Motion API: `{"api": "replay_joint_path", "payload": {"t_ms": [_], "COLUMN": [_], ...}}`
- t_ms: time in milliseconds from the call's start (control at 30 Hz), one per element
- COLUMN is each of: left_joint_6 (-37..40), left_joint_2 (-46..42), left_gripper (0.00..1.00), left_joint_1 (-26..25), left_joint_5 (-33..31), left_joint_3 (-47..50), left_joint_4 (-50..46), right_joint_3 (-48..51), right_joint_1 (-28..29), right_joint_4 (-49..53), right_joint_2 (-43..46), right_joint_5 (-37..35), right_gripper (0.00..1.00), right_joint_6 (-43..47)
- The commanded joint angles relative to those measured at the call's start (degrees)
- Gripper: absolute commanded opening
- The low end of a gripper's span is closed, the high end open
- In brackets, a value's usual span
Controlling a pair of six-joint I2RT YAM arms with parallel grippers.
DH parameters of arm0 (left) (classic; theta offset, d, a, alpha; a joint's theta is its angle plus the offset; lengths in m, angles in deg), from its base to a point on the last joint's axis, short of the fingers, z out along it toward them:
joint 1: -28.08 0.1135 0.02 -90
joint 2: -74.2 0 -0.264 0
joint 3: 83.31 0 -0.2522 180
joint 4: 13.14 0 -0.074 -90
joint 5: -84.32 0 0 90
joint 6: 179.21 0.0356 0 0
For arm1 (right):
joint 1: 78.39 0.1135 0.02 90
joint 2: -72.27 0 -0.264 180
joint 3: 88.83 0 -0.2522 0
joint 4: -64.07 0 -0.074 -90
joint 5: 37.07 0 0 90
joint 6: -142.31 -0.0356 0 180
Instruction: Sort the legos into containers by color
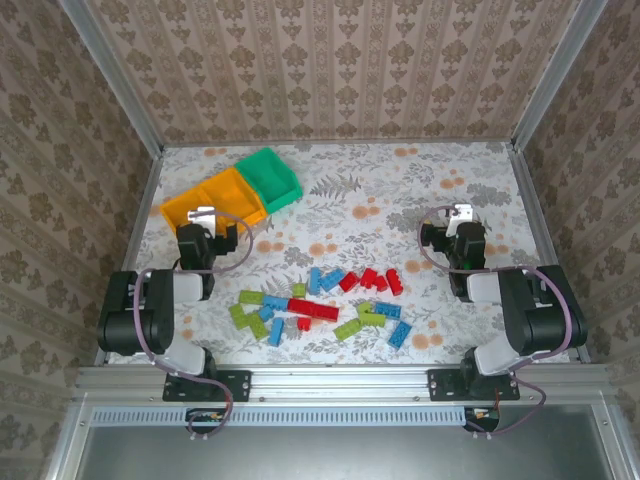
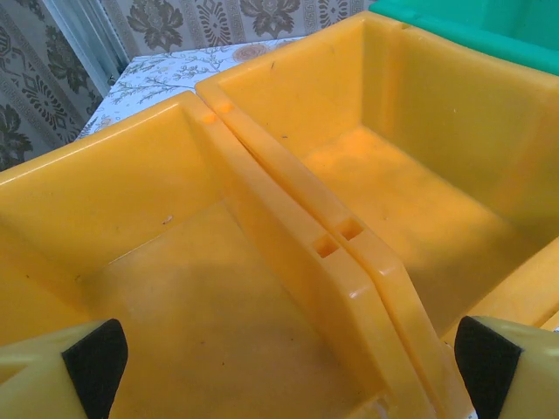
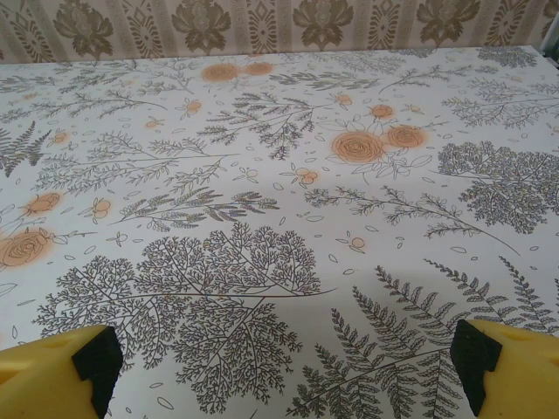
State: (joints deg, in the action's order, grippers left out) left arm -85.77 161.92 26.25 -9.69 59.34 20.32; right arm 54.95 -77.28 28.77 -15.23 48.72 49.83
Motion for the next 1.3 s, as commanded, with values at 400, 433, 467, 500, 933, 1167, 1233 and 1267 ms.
{"api": "replay_joint_path", "payload": {"t_ms": [400,433,467,500,933,1167,1233,1267], "left_joint_6": [-0.4,-0.4,-0.4,-0.5,-1.6,-13.2,-17.0,-19.7], "left_joint_2": [0.4,0.4,0.4,0.4,-7.6,-19.7,-21.2,-21.3], "left_gripper": [1.00,1.00,1.00,1.00,1.00,1.00,1.00,1.00], "left_joint_1": [0.5,0.6,0.6,0.7,-0.2,0.7,1.1,1.5], "left_joint_5": [2.6,2.9,3.0,3.0,-0.2,-9.7,-14.2,-17.2], "left_joint_3": [0.1,0.1,0.1,0.1,-7.1,-16.2,-16.6,-17.5], "left_joint_4": [1.3,1.3,1.3,1.2,-18.5,-42.0,-45.4,-48.3], "right_joint_3": [-1.0,-1.0,-1.0,-1.0,-1.0,-10.9,-16.6,-18.2], "right_joint_1": [-0.2,-0.2,-0.2,-0.2,-0.2,-0.1,-0.1,0.0], "right_joint_4": [0.5,0.5,0.5,0.5,0.4,24.0,35.7,39.0], "right_joint_2": [-0.1,0.0,-0.1,0.0,0.0,6.2,7.4,8.3], "right_joint_5": [0.7,0.7,0.7,0.7,0.7,0.0,1.0,2.0], "right_gripper": [1.00,1.00,1.00,1.00,1.00,0.97,0.92,0.90], "right_joint_6": [0.7,0.6,0.7,0.7,0.7,-0.8,-2.5,-3.2]}}
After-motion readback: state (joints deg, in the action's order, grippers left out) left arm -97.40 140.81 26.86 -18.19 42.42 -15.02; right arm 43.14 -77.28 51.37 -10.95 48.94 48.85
